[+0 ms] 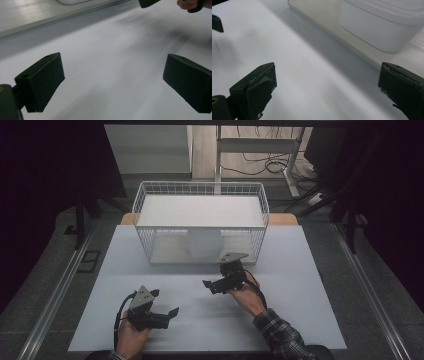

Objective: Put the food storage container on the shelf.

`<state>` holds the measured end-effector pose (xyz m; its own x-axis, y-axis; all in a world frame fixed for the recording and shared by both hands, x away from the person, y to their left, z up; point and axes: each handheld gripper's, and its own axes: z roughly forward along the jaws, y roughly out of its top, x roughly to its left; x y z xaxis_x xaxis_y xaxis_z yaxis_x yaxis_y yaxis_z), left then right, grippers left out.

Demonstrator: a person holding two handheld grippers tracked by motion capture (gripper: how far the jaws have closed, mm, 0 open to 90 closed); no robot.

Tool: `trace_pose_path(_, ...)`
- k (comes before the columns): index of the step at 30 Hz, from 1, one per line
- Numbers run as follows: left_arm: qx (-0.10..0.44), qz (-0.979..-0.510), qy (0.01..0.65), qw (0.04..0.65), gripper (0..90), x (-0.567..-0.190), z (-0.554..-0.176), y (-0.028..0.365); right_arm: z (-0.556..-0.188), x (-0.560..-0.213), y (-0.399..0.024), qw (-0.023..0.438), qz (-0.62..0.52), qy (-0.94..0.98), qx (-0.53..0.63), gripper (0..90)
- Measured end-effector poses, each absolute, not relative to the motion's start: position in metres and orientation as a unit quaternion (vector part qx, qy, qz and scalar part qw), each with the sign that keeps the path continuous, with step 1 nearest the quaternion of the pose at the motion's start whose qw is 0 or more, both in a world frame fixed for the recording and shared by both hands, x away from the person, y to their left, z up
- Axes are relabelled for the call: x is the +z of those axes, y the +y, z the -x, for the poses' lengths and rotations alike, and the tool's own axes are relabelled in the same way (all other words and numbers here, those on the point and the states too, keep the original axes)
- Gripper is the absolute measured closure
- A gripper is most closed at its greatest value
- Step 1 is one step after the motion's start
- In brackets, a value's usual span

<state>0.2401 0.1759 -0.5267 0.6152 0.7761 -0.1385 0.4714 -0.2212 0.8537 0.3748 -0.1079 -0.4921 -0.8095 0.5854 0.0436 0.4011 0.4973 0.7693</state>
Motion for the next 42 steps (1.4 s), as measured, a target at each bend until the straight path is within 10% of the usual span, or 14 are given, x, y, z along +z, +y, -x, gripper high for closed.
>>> trace_pose_path(42,0.167,-0.769,0.407,0.464,2.5,-0.525,-0.239,0.176,-0.311,-0.478,-0.197,0.146,-0.328,0.829,0.428,0.0)
